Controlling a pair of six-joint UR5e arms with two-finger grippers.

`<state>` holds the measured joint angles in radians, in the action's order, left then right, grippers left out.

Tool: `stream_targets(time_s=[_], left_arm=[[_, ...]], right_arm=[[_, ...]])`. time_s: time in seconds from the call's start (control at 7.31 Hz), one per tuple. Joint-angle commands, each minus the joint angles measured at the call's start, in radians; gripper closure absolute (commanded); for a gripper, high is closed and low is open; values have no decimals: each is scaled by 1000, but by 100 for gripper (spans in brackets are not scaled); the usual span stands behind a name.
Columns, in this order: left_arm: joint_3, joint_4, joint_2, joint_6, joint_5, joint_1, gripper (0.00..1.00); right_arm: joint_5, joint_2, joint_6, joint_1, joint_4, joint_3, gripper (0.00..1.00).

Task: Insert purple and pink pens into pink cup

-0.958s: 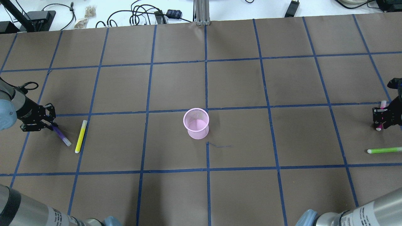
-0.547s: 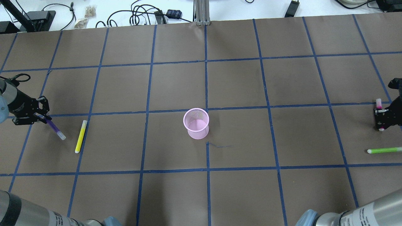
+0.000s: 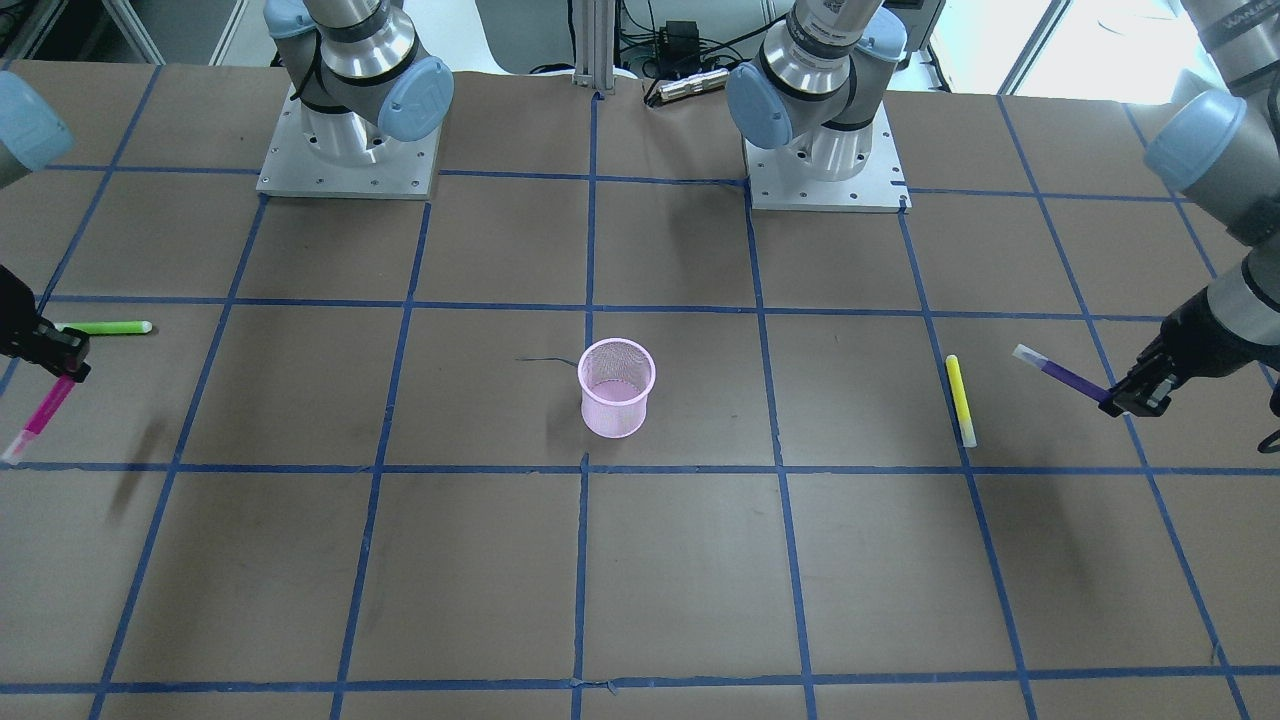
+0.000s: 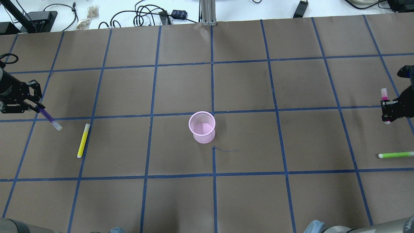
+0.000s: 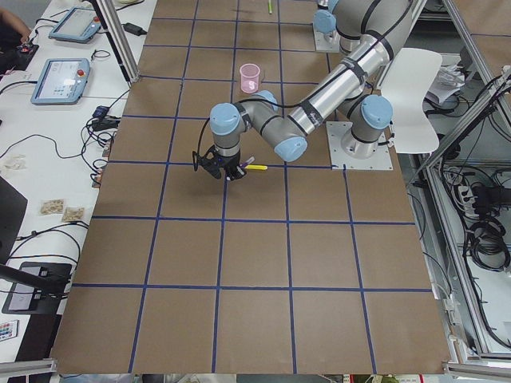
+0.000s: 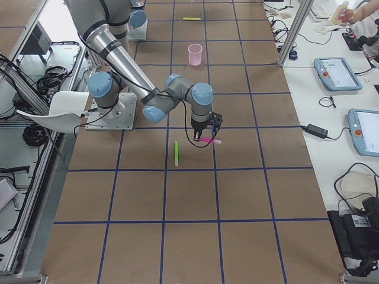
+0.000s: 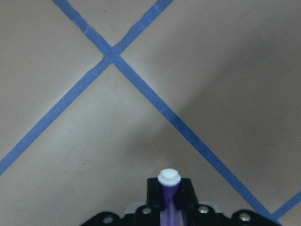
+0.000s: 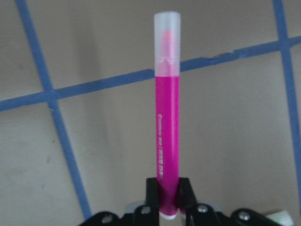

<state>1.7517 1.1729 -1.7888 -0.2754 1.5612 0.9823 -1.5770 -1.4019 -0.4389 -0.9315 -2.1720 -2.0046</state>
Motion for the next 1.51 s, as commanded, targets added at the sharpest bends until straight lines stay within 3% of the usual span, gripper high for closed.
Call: stream_targets(time_s=[0.0, 0.14, 0.55, 0.82, 0.96, 1.37], left_arm=[[-26, 69, 81, -176, 5, 125, 100], [-24, 76, 101, -291, 6, 194, 100], [-27, 71, 118, -619, 14, 408, 100], [-32, 71, 127, -802, 104, 539, 100], [-32, 67, 111, -877, 172, 606, 100], [-34, 59, 98, -949, 191, 641, 100]], right_arm=[[60, -99, 147, -140, 142, 3, 100], [118, -145, 301, -246, 217, 4, 100], [317, -177, 802, -585, 239, 1, 100], [345, -177, 1047, -789, 236, 32, 100], [436, -169, 1154, -856, 232, 38, 100], [737, -154, 1406, -889, 233, 33, 100]])
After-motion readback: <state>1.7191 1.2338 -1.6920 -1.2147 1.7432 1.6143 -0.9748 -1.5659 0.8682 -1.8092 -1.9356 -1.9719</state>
